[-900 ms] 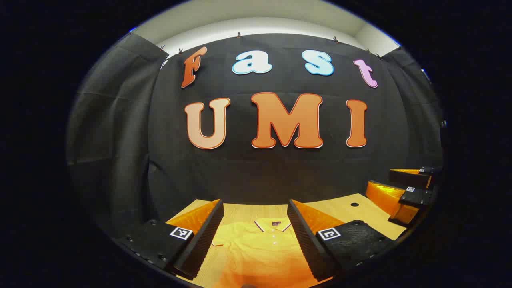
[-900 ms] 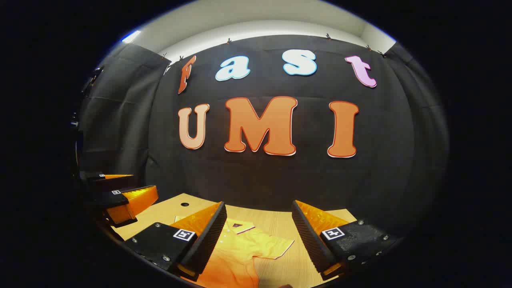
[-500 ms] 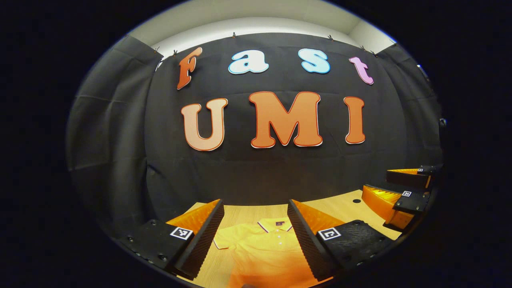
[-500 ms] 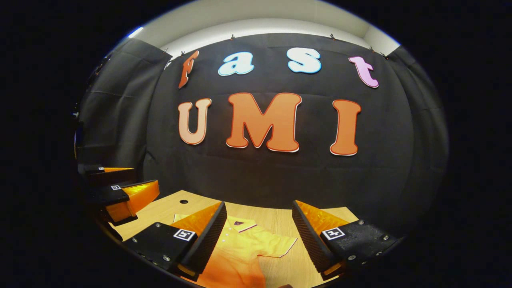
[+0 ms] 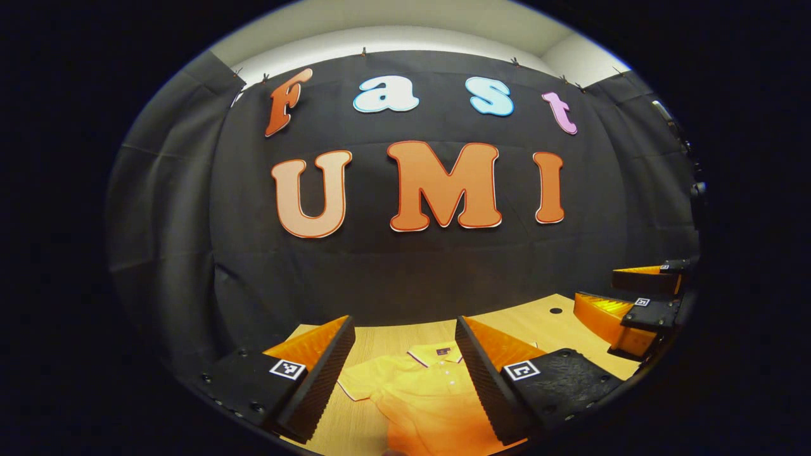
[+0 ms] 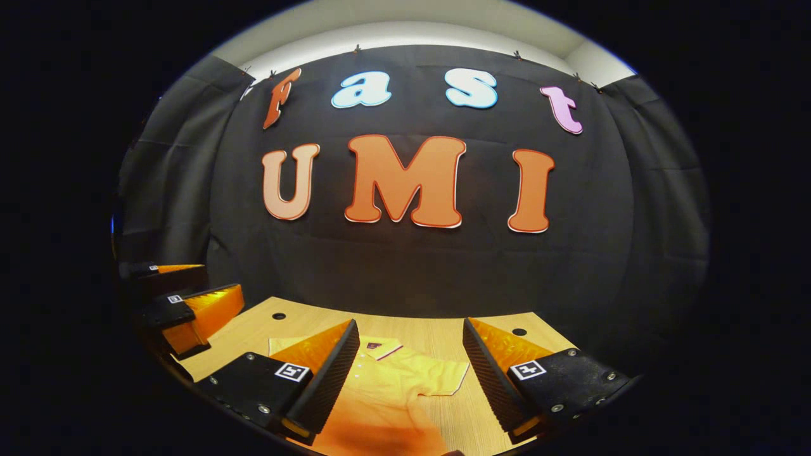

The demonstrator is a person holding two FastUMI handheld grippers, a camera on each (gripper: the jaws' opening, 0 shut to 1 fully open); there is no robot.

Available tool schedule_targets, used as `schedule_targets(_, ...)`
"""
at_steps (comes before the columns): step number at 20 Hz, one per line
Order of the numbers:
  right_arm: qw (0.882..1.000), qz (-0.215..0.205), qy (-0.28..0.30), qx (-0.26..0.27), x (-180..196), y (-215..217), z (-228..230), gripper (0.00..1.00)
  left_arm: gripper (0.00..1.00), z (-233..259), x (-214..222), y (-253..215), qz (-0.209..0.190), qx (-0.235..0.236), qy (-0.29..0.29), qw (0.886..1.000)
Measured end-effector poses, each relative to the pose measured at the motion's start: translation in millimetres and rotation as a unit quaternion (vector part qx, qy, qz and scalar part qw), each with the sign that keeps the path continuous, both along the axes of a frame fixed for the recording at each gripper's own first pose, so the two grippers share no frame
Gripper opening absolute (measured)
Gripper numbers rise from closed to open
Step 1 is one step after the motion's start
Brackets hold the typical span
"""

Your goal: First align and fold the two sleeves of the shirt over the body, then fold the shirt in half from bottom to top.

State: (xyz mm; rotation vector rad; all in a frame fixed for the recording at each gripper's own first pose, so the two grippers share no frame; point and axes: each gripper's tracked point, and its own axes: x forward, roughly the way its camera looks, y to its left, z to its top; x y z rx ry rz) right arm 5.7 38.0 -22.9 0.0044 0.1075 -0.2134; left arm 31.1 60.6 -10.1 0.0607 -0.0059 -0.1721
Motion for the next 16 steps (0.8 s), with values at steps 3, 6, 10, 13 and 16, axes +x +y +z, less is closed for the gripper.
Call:
schedule_targets(3, 0.998, -0.027, 0.047, 0.011, 11.7, -20.0, -24.9, 0.99, 0.97, -6.1, -2.2, 4.1, -0.018, 0.005, 0.005, 1.0)
schedule_targets(6, 0.996, -0.037, 0.079, 0.02, 24.1, -39.7, -43.6, 0.99, 0.98, -3.7, -0.7, 11.9, -0.016, 0.003, 0.003, 1.0)
schedule_targets(10, 0.99, -0.03, 0.138, 0.023, 53.4, -71.5, -82.1, 0.99, 0.97, -2.2, -3.7, 24.4, 0.034, -0.003, 0.001, 0.999)
schedule_targets(13, 0.973, -0.019, 0.218, 0.073, 74.1, -89.4, -130.2, 0.99, 0.98, 1.7, -6.9, 30.3, 0.069, 0.004, 0.0, 0.998)
schedule_targets(16, 0.95, -0.019, 0.29, 0.117, 91.5, -106.2, -179.0, 1.0, 0.98, -2.1, -20.7, 36.7, 0.103, 0.005, 0.007, 0.995)
